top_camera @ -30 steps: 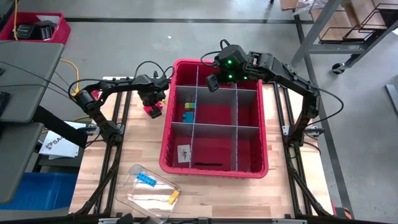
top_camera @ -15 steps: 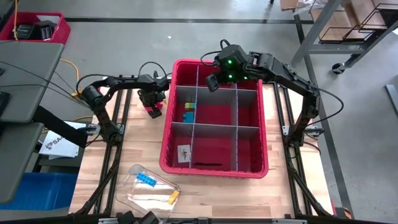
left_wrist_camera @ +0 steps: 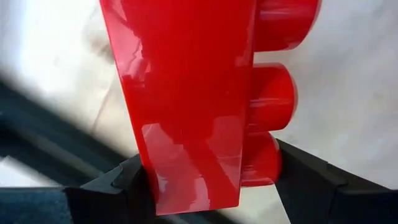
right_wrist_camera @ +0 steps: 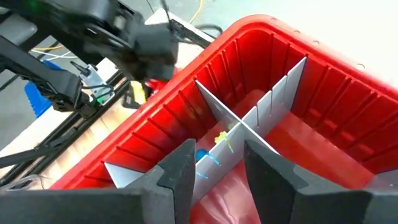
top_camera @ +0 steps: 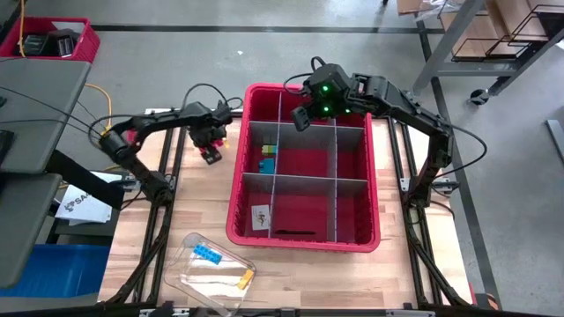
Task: Sort blocks
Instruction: Put the orange block into the bin, then move the orange block
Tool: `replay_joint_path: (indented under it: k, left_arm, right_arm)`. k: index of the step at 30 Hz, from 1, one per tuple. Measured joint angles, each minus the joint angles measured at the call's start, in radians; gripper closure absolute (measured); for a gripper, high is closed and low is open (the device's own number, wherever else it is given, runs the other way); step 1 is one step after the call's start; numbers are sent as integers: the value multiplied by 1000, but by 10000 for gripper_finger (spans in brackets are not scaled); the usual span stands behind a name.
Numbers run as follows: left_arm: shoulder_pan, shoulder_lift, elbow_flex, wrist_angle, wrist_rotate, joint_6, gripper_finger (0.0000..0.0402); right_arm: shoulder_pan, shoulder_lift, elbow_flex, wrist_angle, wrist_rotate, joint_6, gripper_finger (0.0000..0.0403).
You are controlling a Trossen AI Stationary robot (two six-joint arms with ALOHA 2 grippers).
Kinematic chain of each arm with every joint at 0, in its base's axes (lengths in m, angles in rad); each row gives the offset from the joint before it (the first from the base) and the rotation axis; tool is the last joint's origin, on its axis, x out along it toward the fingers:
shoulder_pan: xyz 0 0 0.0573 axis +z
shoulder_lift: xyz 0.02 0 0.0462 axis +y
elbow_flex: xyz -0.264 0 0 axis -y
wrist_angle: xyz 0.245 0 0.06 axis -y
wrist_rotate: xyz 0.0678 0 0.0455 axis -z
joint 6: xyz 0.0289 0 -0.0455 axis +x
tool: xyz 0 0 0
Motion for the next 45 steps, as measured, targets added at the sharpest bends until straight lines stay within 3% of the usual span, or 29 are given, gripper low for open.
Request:
replay_joint_path:
  k: [7, 10, 14, 18, 22, 26, 35, 45]
  left_arm:
    - [16, -240, 72, -177, 14, -87, 152]
    - [9, -355, 147, -193, 170, -175, 153]
    - [-53, -516, 245, -96, 424, -279, 153]
    - [-205, -586, 299, 23, 474, -288, 153]
    - [-331, -563, 301, 243, 434, -337, 153]
    - [-400, -459, 300, 376, 429, -374, 153]
    - [-439, -247, 298, 421, 436, -407, 152]
    - [-440, -226, 299, 385, 438, -473, 72]
  right_arm:
    - [0, -12, 0, 9, 0, -110, 274]
    - [0, -44, 0, 13, 0, -150, 274]
    - [0, -101, 0, 3, 10, -157, 274]
    - [5, -153, 0, -4, 49, -164, 274]
    - [4, -196, 0, -4, 81, -186, 274]
    - [4, -223, 0, -6, 100, -186, 274]
    - [5, -255, 1, -12, 101, -181, 274]
    - [5, -257, 0, -19, 98, -197, 274]
